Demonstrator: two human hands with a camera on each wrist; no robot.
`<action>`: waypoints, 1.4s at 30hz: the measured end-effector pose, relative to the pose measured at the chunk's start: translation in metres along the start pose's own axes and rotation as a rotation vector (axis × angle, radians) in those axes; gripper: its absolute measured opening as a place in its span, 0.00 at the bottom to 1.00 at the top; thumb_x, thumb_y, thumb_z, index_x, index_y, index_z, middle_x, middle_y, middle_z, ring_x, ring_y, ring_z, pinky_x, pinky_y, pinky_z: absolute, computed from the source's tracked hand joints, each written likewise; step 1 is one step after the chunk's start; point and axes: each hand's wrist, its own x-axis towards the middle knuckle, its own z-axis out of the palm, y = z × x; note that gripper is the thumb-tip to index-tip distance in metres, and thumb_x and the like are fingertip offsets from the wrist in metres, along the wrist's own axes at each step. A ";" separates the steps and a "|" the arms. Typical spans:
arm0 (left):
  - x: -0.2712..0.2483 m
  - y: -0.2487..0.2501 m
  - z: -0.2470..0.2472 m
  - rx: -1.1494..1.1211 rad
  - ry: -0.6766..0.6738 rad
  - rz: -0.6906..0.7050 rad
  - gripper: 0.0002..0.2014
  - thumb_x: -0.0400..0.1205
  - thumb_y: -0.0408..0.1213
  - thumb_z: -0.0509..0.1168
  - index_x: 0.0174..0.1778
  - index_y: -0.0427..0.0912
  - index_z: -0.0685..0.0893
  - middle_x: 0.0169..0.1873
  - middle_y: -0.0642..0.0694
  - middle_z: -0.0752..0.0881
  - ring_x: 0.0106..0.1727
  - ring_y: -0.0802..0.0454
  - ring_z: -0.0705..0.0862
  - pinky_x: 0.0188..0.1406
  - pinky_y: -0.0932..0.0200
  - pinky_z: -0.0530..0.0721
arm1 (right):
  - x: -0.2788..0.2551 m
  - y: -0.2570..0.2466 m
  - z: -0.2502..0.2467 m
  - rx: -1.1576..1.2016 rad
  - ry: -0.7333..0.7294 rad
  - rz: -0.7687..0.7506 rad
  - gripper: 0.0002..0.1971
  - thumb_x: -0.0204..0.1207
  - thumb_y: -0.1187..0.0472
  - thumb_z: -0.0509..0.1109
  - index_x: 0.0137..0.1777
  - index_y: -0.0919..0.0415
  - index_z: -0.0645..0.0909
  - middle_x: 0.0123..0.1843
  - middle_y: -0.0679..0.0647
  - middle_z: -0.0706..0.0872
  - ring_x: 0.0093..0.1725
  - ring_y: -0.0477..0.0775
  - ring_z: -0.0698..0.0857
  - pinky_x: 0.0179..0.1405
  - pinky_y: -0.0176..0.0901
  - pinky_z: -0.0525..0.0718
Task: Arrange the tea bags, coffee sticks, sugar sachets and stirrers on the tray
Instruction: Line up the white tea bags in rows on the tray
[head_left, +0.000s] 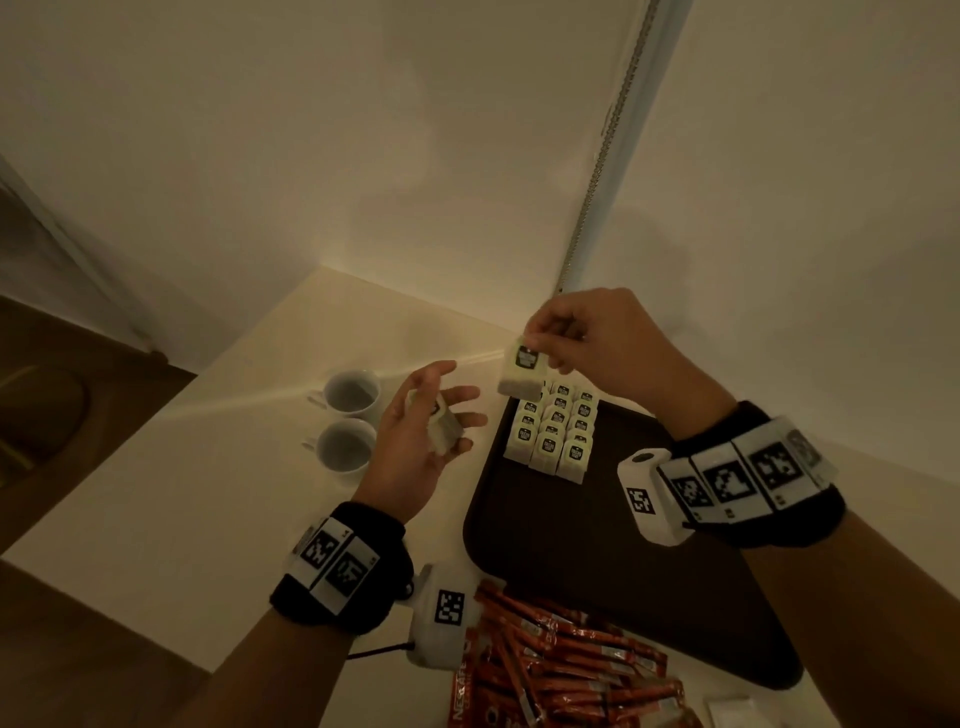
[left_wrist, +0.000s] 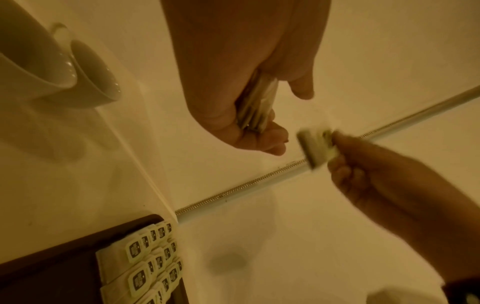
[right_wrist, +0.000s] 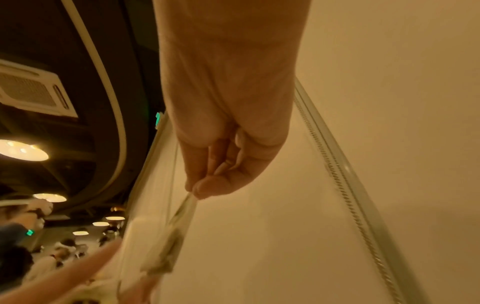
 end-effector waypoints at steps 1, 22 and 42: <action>0.002 0.002 -0.003 -0.031 0.015 -0.035 0.15 0.85 0.52 0.54 0.55 0.50 0.81 0.41 0.48 0.89 0.37 0.52 0.87 0.31 0.62 0.80 | 0.000 0.016 0.005 -0.045 -0.029 0.038 0.04 0.75 0.64 0.73 0.48 0.60 0.86 0.32 0.41 0.84 0.28 0.36 0.84 0.33 0.25 0.83; 0.027 0.007 -0.024 -0.185 -0.032 -0.177 0.33 0.83 0.63 0.43 0.62 0.41 0.80 0.53 0.34 0.89 0.53 0.38 0.89 0.41 0.56 0.89 | -0.012 0.167 0.127 -0.126 -0.127 0.555 0.05 0.75 0.67 0.71 0.49 0.67 0.85 0.53 0.59 0.88 0.54 0.53 0.84 0.46 0.32 0.74; 0.030 0.002 -0.011 -0.123 -0.147 -0.291 0.33 0.80 0.64 0.45 0.68 0.45 0.78 0.56 0.39 0.88 0.60 0.39 0.85 0.49 0.52 0.89 | 0.022 0.037 0.086 0.247 -0.051 -0.135 0.10 0.68 0.60 0.79 0.49 0.58 0.87 0.46 0.50 0.80 0.49 0.47 0.80 0.51 0.30 0.75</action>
